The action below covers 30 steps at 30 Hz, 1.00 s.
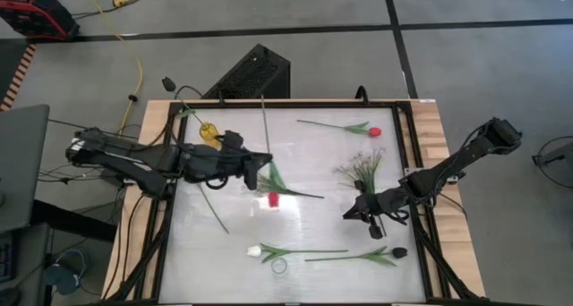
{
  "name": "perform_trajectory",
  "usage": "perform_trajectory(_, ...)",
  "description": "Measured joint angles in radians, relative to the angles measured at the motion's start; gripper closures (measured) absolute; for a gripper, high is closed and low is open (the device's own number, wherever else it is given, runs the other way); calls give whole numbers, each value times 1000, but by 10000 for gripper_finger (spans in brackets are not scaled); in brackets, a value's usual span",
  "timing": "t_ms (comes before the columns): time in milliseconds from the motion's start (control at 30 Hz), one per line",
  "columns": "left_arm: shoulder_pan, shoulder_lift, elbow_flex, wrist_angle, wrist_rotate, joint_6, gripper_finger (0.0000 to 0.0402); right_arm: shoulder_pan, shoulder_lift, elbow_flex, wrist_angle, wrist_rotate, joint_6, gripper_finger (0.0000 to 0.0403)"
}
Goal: Sort flowers into vase by color
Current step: Put the bottom red tulip into the yellow vase
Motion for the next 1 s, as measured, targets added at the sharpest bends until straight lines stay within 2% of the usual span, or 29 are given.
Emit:
perform_trajectory(133,49,0,-175,413,107,74,401,0,0,0,0,0,0,352)
perform_trajectory(233,69,5,-344,743,127,72,401,0,0,0,0,0,8,352)
perform_trajectory(333,78,44,-497,1152,121,56,401,0,0,0,2,0,8,352)
perform_trajectory(400,83,94,-577,1368,100,33,401,-3,0,0,12,0,8,352)
perform_trajectory(533,98,189,-667,1646,34,-84,401,-23,0,-1,49,1,8,352)
perform_trajectory(633,121,238,-683,1655,6,-179,401,-43,0,-1,84,0,7,352)
perform_trajectory(733,155,264,-683,1663,13,-166,401,-60,0,-1,118,0,6,352)
perform_trajectory(867,204,258,-681,1554,165,2,401,-75,0,0,186,-1,-39,352)
perform_trajectory(1000,207,238,-616,1360,295,26,401,-76,0,47,199,-7,-183,352)
